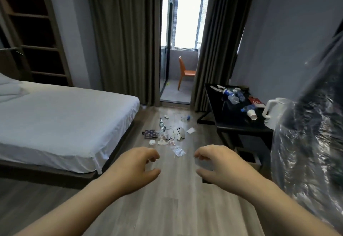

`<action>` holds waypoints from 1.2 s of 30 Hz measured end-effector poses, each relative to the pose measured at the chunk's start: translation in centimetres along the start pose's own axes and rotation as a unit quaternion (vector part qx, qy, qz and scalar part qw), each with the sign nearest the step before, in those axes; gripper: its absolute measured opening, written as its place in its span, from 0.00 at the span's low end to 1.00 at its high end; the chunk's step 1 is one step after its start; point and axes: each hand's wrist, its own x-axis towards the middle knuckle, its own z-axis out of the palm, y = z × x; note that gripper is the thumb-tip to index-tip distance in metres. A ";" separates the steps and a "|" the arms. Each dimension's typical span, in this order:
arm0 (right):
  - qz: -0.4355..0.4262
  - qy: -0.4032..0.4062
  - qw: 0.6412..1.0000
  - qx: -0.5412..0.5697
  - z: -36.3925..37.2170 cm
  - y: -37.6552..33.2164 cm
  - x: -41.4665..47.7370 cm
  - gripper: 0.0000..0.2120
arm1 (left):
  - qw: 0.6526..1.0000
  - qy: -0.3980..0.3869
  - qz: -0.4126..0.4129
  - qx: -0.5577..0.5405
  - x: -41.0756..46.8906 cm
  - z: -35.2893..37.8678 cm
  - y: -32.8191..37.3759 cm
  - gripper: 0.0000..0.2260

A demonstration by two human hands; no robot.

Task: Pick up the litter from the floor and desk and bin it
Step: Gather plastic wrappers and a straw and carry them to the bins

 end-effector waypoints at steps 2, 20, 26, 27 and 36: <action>0.001 0.001 1.000 0.000 1.1 0.5 4.2 0.18 | 1.000 -0.004 -0.002 -0.003 3.2 0.1 -3.0 0.17; 0.092 -0.058 0.993 0.036 8.0 5.3 37.4 0.17 | 0.997 -0.071 -0.008 -0.042 32.5 0.4 -26.0 0.15; 0.097 -0.063 0.992 0.050 9.9 11.2 48.5 0.19 | 0.996 -0.069 -0.020 -0.042 43.7 2.2 -30.0 0.16; 0.105 -0.069 0.991 0.055 10.4 12.7 50.1 0.19 | 0.996 -0.074 -0.029 -0.045 45.4 2.7 -30.8 0.17; 0.119 -0.101 0.985 0.079 10.9 20.1 64.2 0.19 | 0.990 -0.114 -0.068 -0.049 59.5 4.7 -36.1 0.18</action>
